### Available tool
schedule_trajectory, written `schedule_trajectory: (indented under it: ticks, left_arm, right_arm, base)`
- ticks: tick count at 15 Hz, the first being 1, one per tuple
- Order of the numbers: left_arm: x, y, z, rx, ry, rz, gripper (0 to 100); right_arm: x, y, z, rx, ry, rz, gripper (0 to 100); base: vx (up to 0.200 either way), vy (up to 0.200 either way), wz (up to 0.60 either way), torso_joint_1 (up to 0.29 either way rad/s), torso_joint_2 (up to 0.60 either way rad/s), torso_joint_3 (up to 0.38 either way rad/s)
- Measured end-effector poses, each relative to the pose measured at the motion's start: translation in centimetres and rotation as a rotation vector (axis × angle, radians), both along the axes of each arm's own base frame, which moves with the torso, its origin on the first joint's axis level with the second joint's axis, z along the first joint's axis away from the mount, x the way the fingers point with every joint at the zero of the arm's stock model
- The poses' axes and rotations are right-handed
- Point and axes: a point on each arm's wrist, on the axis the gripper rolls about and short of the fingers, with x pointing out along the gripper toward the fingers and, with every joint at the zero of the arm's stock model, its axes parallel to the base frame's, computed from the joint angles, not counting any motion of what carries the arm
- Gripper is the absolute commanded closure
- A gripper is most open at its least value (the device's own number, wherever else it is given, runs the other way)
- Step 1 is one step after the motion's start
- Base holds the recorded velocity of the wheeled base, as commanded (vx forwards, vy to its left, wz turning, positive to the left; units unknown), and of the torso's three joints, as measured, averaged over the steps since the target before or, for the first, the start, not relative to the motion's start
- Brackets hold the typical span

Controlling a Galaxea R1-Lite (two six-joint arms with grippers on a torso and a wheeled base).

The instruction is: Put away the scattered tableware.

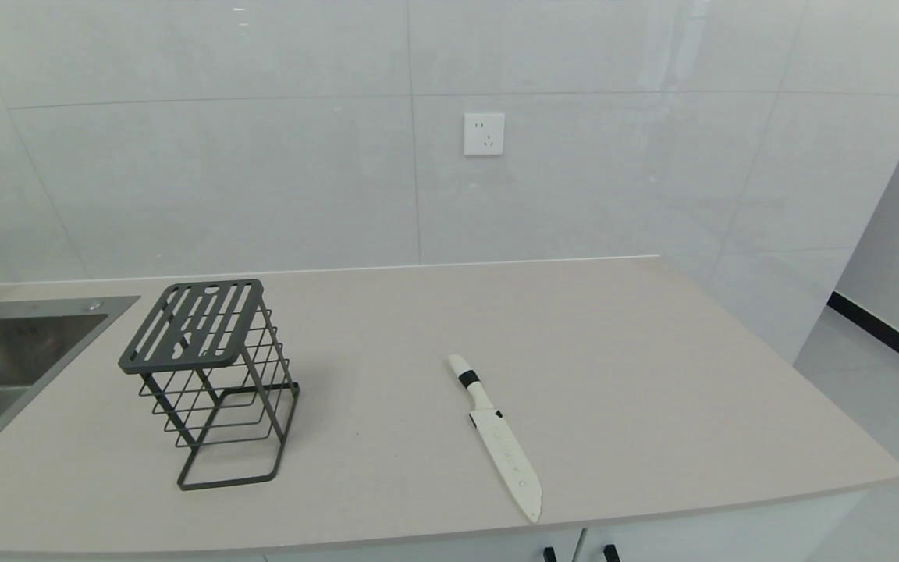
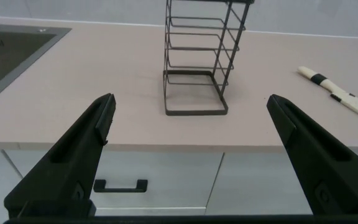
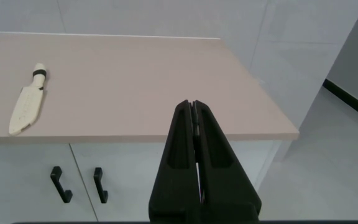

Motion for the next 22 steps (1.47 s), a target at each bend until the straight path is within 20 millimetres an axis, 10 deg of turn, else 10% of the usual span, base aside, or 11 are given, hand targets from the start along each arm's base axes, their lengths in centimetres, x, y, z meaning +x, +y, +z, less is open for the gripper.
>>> schedule_trajectory:
  ticks: [13,22]
  left_arm:
    - [0.00,0.00,-0.01,0.000,0.001,0.000,0]
    - [0.00,0.00,0.00,0.000,0.000,0.000,0]
  right_arm:
    - [0.00,0.00,0.00,0.000,0.000,0.002,100]
    - [0.00,0.00,-0.01,-0.001,0.001,0.003,100]
  base:
    - [0.000,0.000,0.00,0.013,-0.03,-0.019]
    - [0.000,0.000,0.00,0.288,-0.14,0.136]
